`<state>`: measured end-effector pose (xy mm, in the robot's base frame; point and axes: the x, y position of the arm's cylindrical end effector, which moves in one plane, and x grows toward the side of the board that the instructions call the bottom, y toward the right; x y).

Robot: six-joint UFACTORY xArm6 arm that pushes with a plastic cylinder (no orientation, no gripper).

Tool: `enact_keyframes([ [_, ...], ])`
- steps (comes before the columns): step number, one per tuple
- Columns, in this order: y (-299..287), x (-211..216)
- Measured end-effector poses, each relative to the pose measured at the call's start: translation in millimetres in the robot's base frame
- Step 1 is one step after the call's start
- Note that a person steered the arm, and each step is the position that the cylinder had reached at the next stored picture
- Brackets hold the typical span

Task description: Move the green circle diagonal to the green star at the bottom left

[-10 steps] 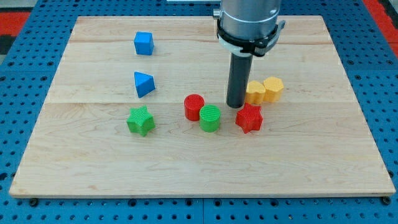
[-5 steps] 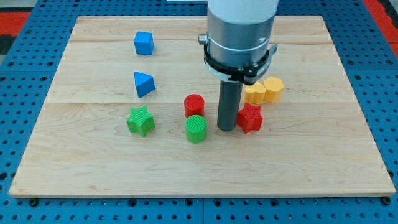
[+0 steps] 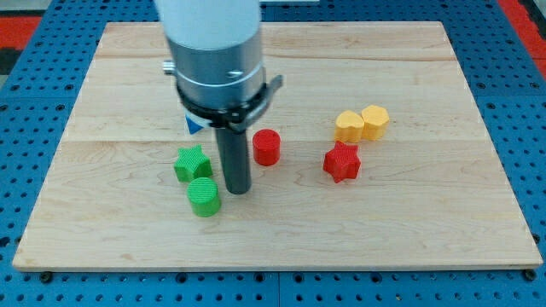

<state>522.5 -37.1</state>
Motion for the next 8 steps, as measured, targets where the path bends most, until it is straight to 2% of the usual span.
enact_keyframes([
  [2, -51, 3],
  [4, -66, 16],
  [5, -67, 16],
  [6, -35, 17],
  [7, -20, 36],
  [8, -19, 36],
])
